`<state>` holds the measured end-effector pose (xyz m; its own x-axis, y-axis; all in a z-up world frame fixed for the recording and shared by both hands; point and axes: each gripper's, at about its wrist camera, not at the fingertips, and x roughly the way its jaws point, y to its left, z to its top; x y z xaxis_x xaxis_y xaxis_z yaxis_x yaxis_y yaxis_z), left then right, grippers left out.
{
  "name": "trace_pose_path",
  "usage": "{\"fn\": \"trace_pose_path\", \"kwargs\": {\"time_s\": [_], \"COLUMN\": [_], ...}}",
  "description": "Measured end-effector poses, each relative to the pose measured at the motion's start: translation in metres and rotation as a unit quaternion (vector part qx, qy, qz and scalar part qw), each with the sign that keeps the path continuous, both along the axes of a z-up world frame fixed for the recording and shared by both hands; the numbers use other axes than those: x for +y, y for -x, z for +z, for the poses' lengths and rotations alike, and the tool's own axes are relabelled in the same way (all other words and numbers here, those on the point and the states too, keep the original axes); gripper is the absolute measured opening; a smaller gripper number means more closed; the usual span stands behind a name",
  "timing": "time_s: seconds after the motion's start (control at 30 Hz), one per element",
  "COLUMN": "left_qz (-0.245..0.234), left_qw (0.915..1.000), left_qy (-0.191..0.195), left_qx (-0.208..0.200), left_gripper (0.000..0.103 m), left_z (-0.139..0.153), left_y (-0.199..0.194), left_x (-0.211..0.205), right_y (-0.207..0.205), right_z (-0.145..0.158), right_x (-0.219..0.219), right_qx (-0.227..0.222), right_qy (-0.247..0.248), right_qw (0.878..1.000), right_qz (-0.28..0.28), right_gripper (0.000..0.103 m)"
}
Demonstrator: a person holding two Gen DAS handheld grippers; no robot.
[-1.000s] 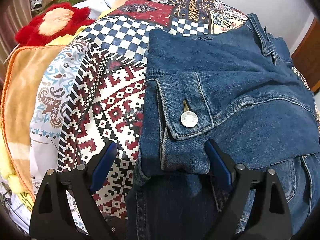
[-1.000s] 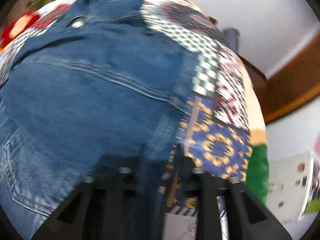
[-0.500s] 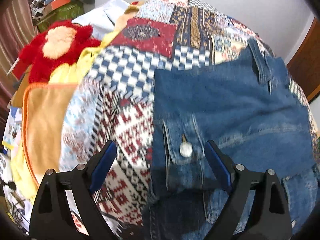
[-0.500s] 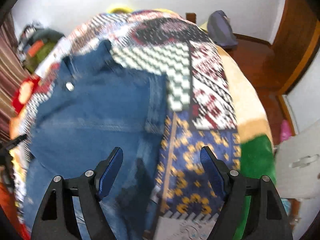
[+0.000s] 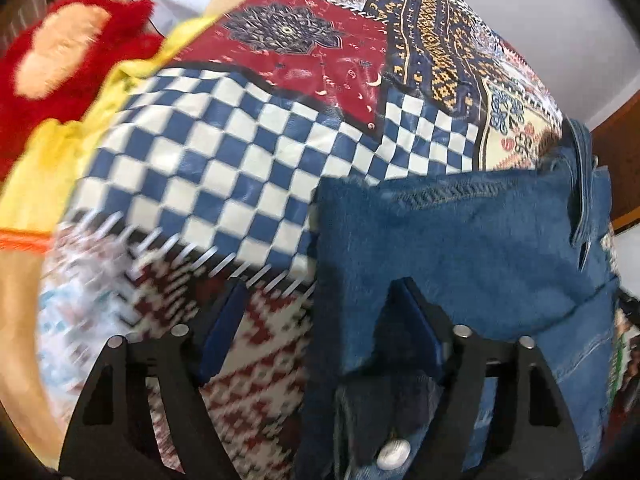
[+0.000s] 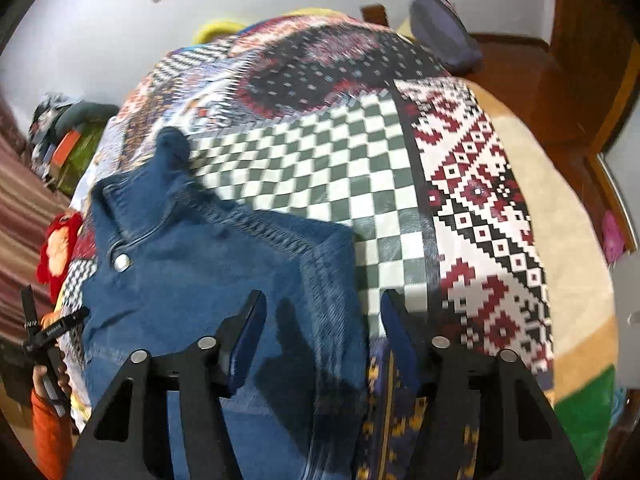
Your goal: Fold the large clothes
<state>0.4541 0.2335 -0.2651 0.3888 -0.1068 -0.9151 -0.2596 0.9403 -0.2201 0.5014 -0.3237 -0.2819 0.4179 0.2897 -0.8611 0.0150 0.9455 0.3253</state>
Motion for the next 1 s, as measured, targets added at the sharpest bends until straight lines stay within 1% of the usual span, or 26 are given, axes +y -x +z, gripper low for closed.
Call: {"fn": "trace_pose_path", "kwargs": {"time_s": [0.07,0.1,0.17,0.2,0.23,0.27,0.3,0.33,0.37,0.43,0.47,0.5,0.53,0.57,0.63,0.73,0.8,0.87,0.93,1.0], "left_qz": [-0.003,-0.011,-0.02,-0.028,-0.033,-0.033,-0.032,-0.033,-0.033,-0.038,-0.043,-0.045,-0.043,-0.042,-0.034,-0.022,-0.02,-0.018,-0.016,-0.018], "left_qw": [0.9997,0.9991,0.9985,0.9981,0.998,0.9987,0.9989,0.9989,0.9989,0.9978,0.9962,0.9947,0.9935,0.9922,0.9889,0.986,0.9842,0.9833,0.984,0.9854], "left_qy": [0.014,0.023,0.028,0.03,0.031,0.02,0.008,-0.001,-0.009,-0.047,-0.071,-0.09,-0.104,-0.115,-0.138,-0.148,-0.155,-0.16,-0.158,-0.152], "left_qx": [-0.022,-0.033,-0.043,-0.046,-0.044,-0.035,-0.032,-0.033,-0.031,-0.026,-0.024,-0.02,-0.02,-0.023,-0.044,-0.074,-0.084,-0.085,-0.081,-0.075], "left_gripper": [0.075,0.075,0.075,0.065,0.05,0.046,0.035,0.027,0.027,0.023,0.022,0.019,0.017,0.016,0.015,0.015,0.015,0.015,0.015,0.016], "left_z": [0.002,0.004,0.004,0.003,0.002,-0.001,-0.002,-0.002,-0.002,0.0,0.002,0.003,0.006,0.01,0.024,0.045,0.054,0.057,0.053,0.045], "left_y": [-0.006,-0.009,-0.015,-0.019,-0.021,-0.026,-0.029,-0.031,-0.034,-0.038,-0.039,-0.042,-0.045,-0.048,-0.047,-0.043,-0.044,-0.05,-0.055,-0.059], "left_x": [-0.001,-0.003,-0.007,-0.011,-0.013,-0.016,-0.018,-0.02,-0.022,-0.029,-0.035,-0.04,-0.042,-0.04,-0.039,-0.029,-0.024,-0.018,-0.011,-0.009], "right_y": [-0.007,-0.01,-0.015,-0.017,-0.02,-0.021,-0.024,-0.025,-0.027,-0.035,-0.039,-0.043,-0.048,-0.051,-0.059,-0.07,-0.079,-0.088,-0.097,-0.106], "right_z": [-0.008,-0.011,-0.013,-0.015,-0.016,-0.016,-0.015,-0.014,-0.011,-0.006,-0.002,0.002,0.006,0.011,0.023,0.045,0.059,0.066,0.065,0.057], "right_x": [-0.002,-0.003,-0.003,-0.002,-0.001,0.0,0.002,0.003,0.006,0.013,0.017,0.022,0.028,0.033,0.043,0.054,0.061,0.069,0.074,0.079], "right_qx": [0.004,0.001,-0.009,-0.008,-0.008,-0.011,-0.016,-0.019,-0.026,-0.029,-0.033,-0.037,-0.041,-0.047,-0.061,-0.089,-0.108,-0.124,-0.129,-0.124], "right_qy": [-0.014,-0.023,-0.038,-0.044,-0.042,-0.042,-0.04,-0.037,-0.03,-0.013,0.0,0.013,0.027,0.037,0.057,0.072,0.081,0.09,0.101,0.113], "right_qw": [1.0,1.0,0.999,0.999,0.999,0.999,0.999,0.999,0.999,0.998,0.998,0.997,0.996,0.995,0.993,0.989,0.987,0.985,0.983,0.983], "right_qz": [0.002,0.003,0.006,0.008,0.009,0.011,0.016,0.02,0.027,0.047,0.056,0.066,0.075,0.079,0.088,0.091,0.089,0.084,0.079,0.075], "right_gripper": [0.045,0.043,0.032,0.03,0.023,0.02,0.019,0.017,0.016,0.016,0.015,0.015,0.015,0.015,0.015,0.015,0.015,0.015,0.015,0.015]}}
